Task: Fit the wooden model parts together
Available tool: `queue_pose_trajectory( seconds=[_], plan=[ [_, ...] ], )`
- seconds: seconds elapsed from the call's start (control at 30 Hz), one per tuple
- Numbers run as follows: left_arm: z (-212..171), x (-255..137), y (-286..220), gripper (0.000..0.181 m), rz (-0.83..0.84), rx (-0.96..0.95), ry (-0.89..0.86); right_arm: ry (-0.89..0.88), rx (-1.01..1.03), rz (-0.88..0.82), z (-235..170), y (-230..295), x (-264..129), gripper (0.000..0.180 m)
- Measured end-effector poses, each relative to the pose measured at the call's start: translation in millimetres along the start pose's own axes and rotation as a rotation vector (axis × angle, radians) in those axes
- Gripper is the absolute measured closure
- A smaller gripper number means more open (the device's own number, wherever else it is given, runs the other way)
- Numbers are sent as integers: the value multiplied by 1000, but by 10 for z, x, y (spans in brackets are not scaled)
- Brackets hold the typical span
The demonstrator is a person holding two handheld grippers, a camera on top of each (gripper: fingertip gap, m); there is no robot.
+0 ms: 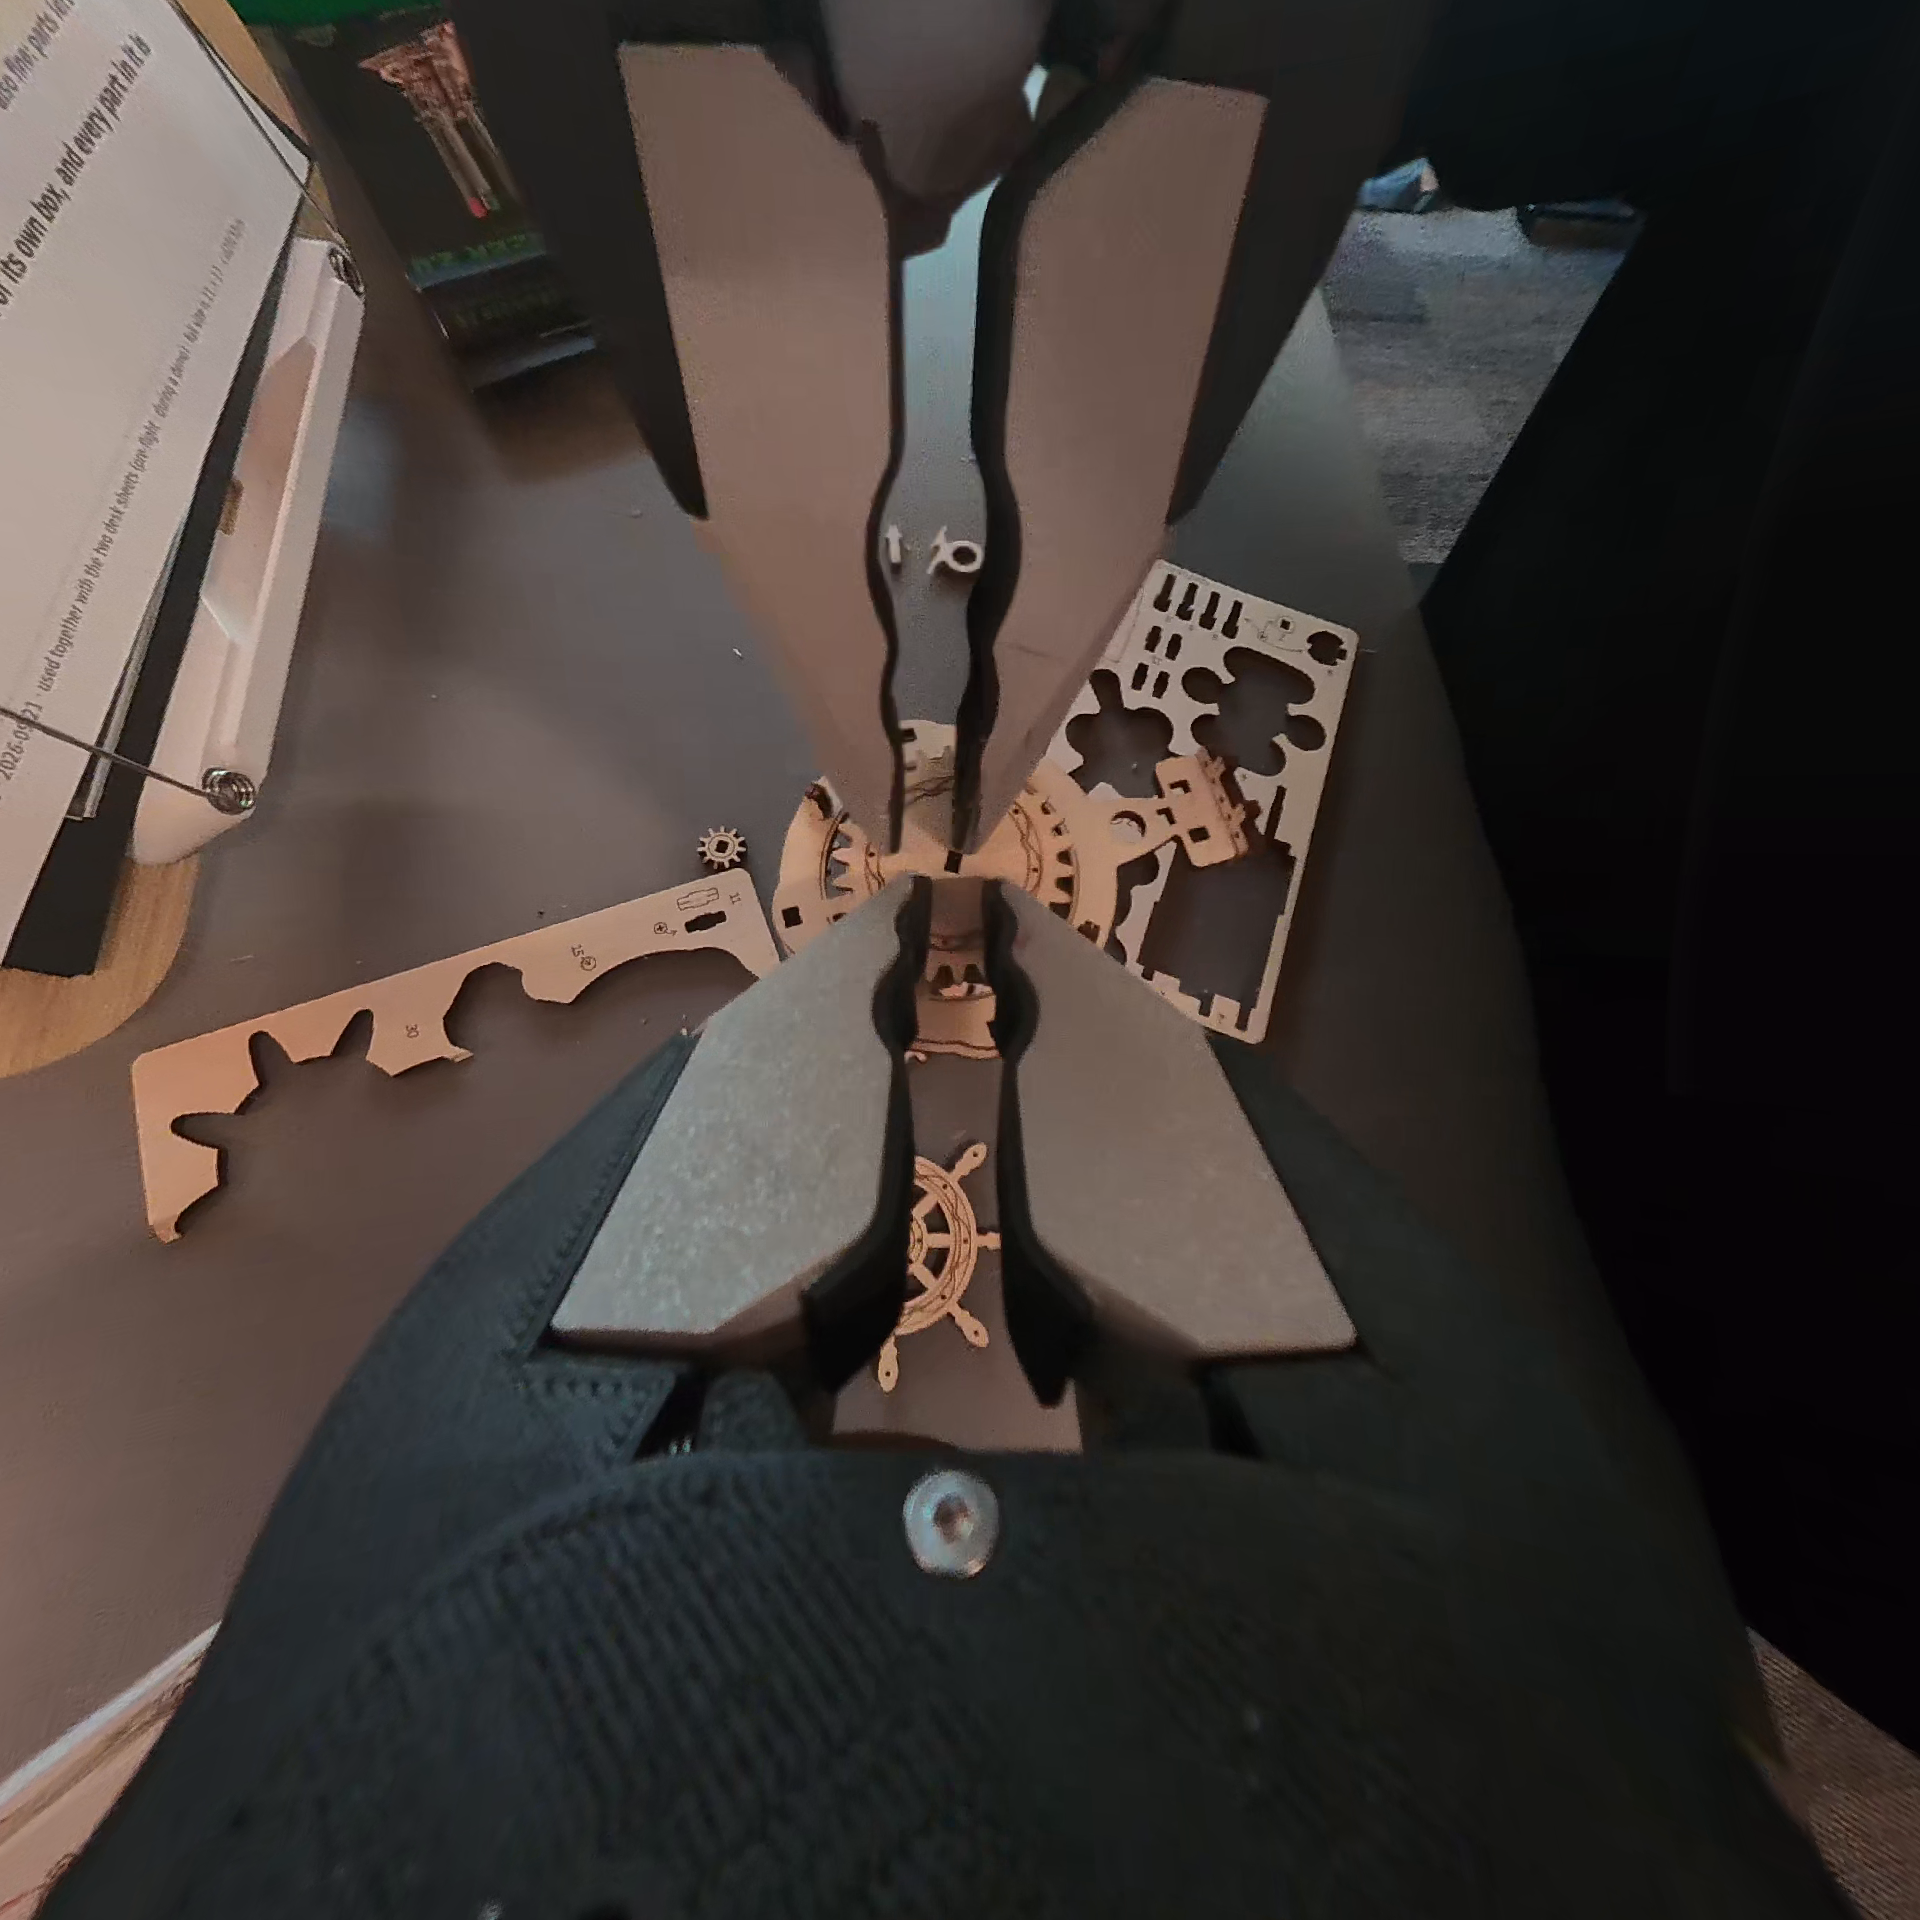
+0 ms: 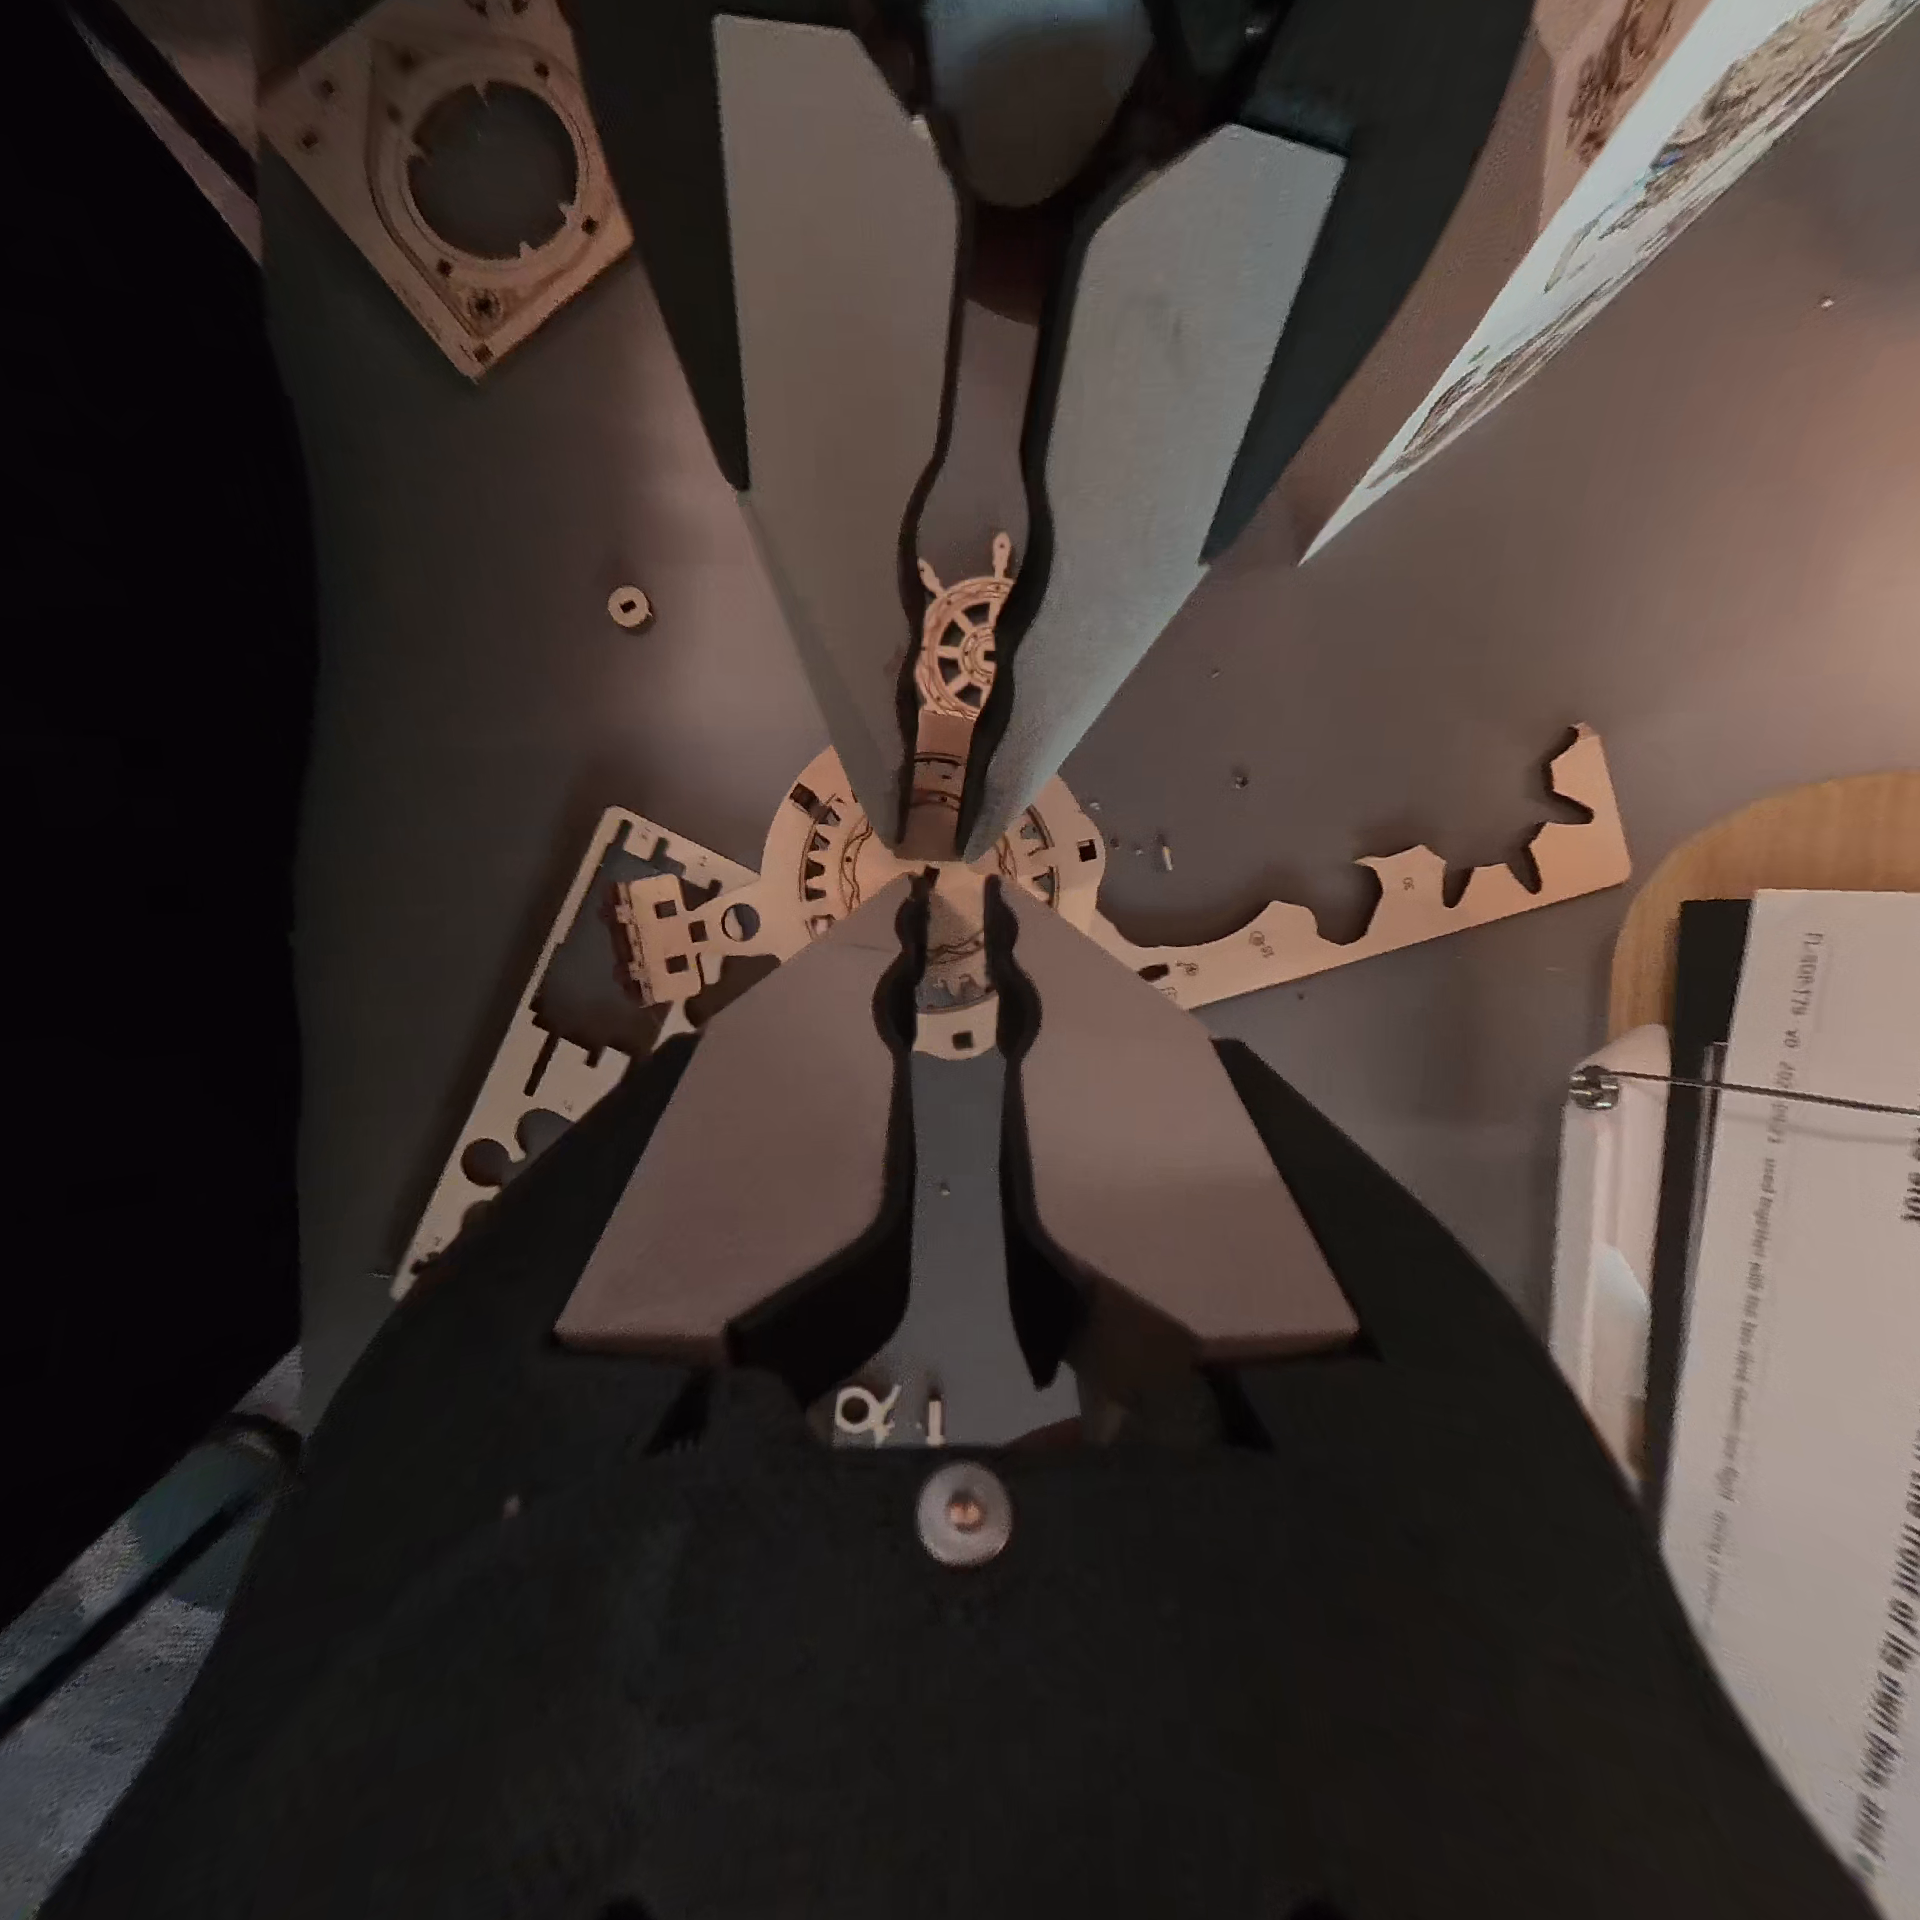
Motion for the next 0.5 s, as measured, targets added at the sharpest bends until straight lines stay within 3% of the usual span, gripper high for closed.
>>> queue_pose_trajectory(
  seconds=[0.5],
  plan=[
    [39,6,-34,174,26,24,-4,2,12,-10,-67,103,-3,164]
  ],
)
Point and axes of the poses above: each gripper's, where its closed fingertips meet, x out along the fingers, z out of its top, y = z × x across the jaws, the point moved 10 cm from there along -x, back along the fingers, and after that the axes turned 15 degrees about y, right-handed, at the moved point
